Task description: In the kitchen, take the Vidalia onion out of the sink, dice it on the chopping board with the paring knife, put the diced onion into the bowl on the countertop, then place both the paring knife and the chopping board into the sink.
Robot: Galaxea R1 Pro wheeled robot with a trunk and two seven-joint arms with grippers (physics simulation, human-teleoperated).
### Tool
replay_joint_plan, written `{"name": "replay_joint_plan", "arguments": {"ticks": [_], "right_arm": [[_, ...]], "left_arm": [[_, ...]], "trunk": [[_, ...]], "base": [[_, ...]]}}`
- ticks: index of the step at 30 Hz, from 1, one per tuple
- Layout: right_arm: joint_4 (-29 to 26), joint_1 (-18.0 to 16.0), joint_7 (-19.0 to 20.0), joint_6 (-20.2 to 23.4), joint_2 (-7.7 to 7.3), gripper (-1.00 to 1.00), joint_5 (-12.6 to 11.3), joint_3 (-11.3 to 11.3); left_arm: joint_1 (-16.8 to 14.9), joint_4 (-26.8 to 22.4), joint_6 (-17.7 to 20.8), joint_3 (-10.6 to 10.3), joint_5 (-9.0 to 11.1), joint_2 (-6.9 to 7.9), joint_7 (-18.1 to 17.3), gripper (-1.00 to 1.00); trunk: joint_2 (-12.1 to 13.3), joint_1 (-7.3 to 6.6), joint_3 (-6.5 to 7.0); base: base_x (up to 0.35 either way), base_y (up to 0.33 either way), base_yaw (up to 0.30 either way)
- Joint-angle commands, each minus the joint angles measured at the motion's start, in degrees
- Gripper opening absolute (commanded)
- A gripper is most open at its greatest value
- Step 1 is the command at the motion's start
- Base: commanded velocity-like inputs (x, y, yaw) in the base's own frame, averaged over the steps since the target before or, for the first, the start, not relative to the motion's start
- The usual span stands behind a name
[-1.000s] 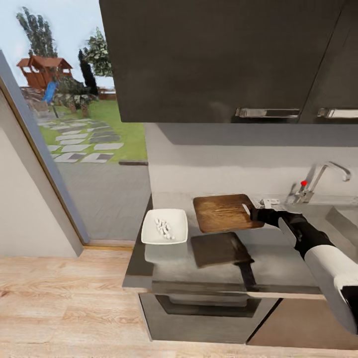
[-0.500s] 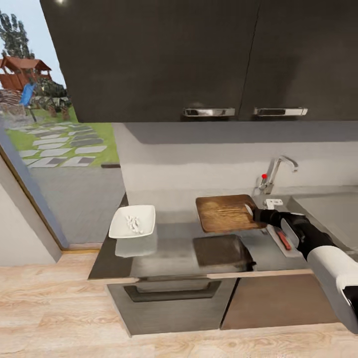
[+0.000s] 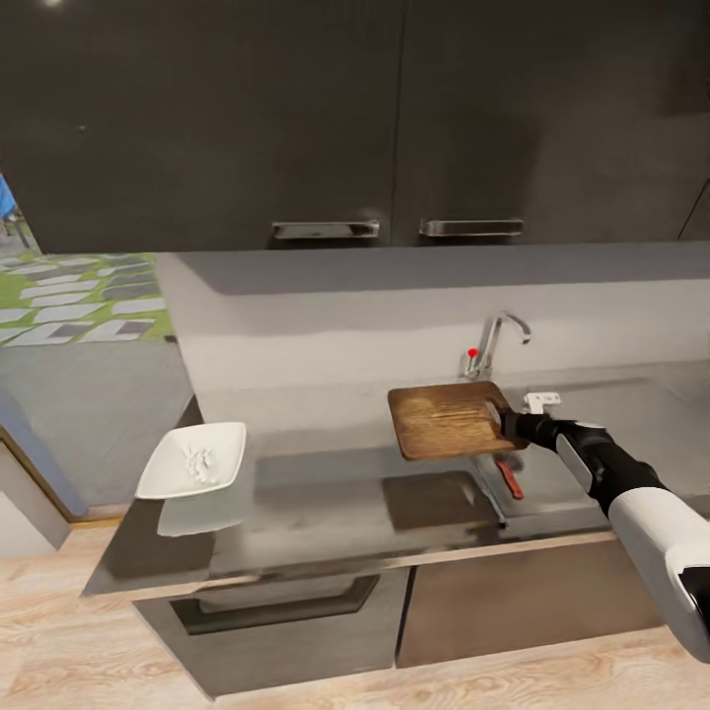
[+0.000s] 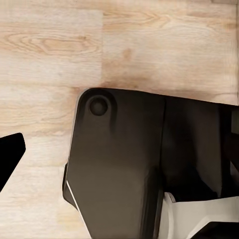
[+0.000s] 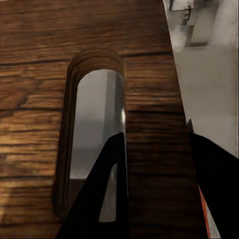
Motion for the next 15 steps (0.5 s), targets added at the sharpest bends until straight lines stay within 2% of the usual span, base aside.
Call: {"name": "replay_joint_plan", "arguments": {"ticks": [1,6,9,10,12,13,14,15], "right_arm": [[-0.1,0.0,-0.1,0.2,-0.07,-1.0,-0.8,0.2],[0.0,-0.1,-0.9,0.1,0.3,-1.0,-0.8,0.2],[0.2,-0.1,-4.4,0.1,1.01,-1.0,-0.8,0.2],[0.4,-0.1,-7.0,0.1,1.55,-1.0,-0.9,0.1],[0.6,-0.1,-14.9,0.1,3.45,-1.0,-1.0,0.1],[0.6,-0.1,-18.3,0.0,4.49,-1.0,-1.1,0.0],[0.7,-0.1,-23.4,0.0,6.16,-1.0,-1.4,0.0],[0.8,-0.1,-25.0,0.0,6.7,-1.0,-2.1,0.0]], "left_arm": [[0.0,-0.1,0.0,0.2,0.5,-0.06,-0.5,1.0],[0.0,-0.1,0.0,0.2,0.5,-0.06,-0.5,1.0],[0.0,-0.2,0.0,0.2,0.6,-0.06,-0.5,1.0],[0.0,-0.2,0.0,0.2,0.6,-0.06,-0.5,1.0],[0.0,-0.2,0.0,0.2,0.6,-0.06,-0.5,1.0],[0.0,-0.2,0.0,0.2,0.6,-0.06,-0.5,1.0],[0.0,-0.2,0.0,0.2,0.6,-0.06,-0.5,1.0],[0.0,-0.2,0.0,0.2,0.6,-0.06,-0.5,1.0]], "trunk": [[-0.1,0.06,-0.11],[-0.1,0.06,-0.11],[-0.1,0.06,-0.11],[-0.1,0.06,-0.11],[-0.1,0.06,-0.11],[-0.1,0.06,-0.11],[-0.1,0.06,-0.11],[-0.1,0.06,-0.11]], "base": [[0.214,-0.227,-0.002],[0.215,-0.226,0.0],[0.181,-0.192,0.0],[0.104,-0.122,0.0],[0.044,-0.051,0.0],[0.022,-0.026,0.0],[0.009,-0.011,0.0],[0.006,-0.007,0.0]]}}
